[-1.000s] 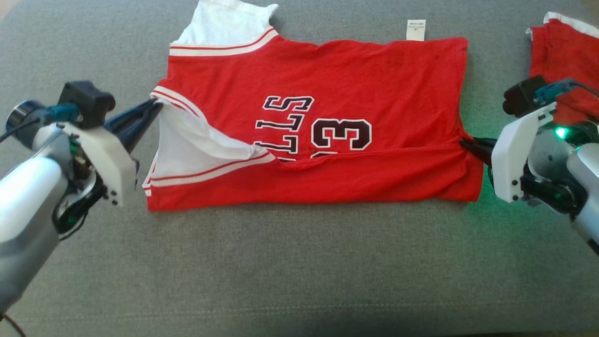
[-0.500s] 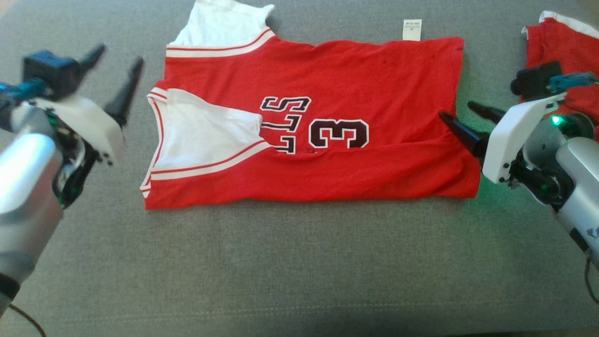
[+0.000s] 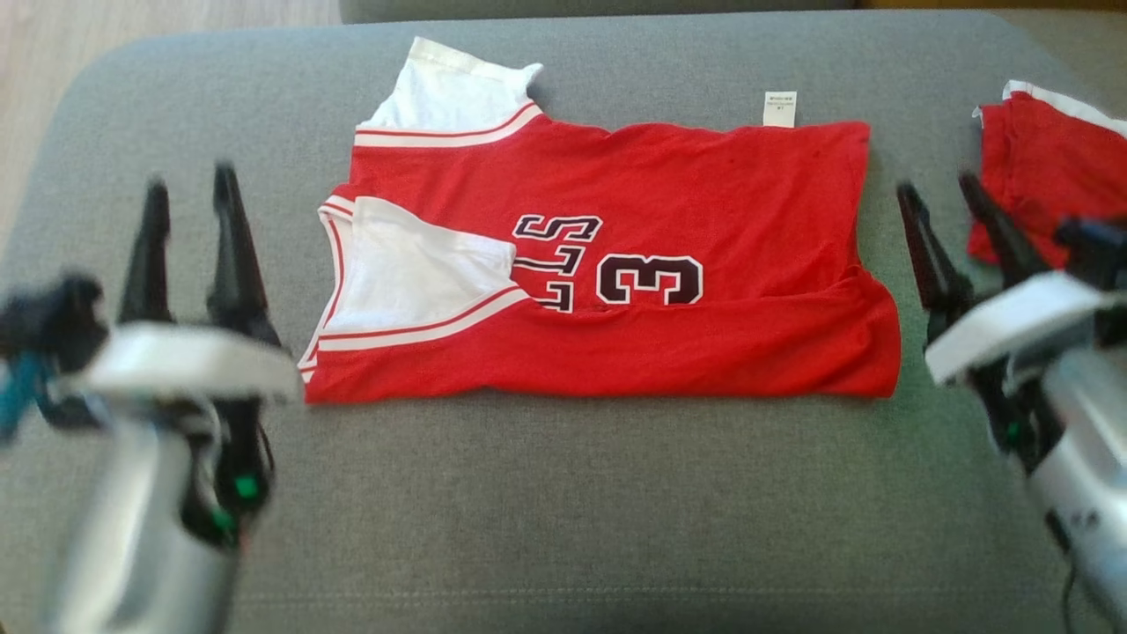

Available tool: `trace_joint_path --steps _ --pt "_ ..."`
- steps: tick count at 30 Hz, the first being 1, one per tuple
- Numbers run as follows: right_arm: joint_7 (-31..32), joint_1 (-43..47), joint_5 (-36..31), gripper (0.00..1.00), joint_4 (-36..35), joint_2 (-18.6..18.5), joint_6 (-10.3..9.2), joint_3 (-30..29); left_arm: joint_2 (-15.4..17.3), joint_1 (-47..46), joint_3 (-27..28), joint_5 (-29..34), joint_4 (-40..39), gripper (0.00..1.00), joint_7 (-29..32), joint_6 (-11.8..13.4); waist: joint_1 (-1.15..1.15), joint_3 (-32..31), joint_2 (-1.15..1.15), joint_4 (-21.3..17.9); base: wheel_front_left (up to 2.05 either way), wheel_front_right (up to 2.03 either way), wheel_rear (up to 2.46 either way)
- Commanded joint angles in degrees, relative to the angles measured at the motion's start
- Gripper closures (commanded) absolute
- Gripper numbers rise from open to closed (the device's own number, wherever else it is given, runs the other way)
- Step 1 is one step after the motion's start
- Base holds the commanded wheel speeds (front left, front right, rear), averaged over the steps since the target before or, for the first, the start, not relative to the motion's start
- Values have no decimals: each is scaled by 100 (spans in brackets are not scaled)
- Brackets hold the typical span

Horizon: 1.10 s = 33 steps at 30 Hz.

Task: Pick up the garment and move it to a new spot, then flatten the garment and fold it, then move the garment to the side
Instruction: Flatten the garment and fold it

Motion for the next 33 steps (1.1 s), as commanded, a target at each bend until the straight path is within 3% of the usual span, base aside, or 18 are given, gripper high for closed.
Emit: trace_joint_path --steps 1,6,12,18,33 --pt "-132 229 -340 0 -227 77 -3 -326 -152 51 487 215 -423 0 -28 -142 0 -35 0 12 0 0 0" --pt "-191 1081 -1569 0 -648 686 -3 -1403 -900 959 773 865 -559 0 -29 -681 0 -54 0 33 0 0 0" --pt "-189 1812 -2608 0 -1386 1613 -3 -2267 -1201 1190 817 1671 130 0 -29 -931 0 17 0 39 0 0 0" --pt "93 2072 -3031 0 -1972 2049 -3 -2501 -1289 928 882 2082 985 0 -29 -899 0 98 0 -44 0 0 0" --pt "418 2327 -3149 0 -2629 2219 -3 -2603 -1103 200 1168 2462 2947 0 -29 -383 0 252 0 -342 0 0 0"
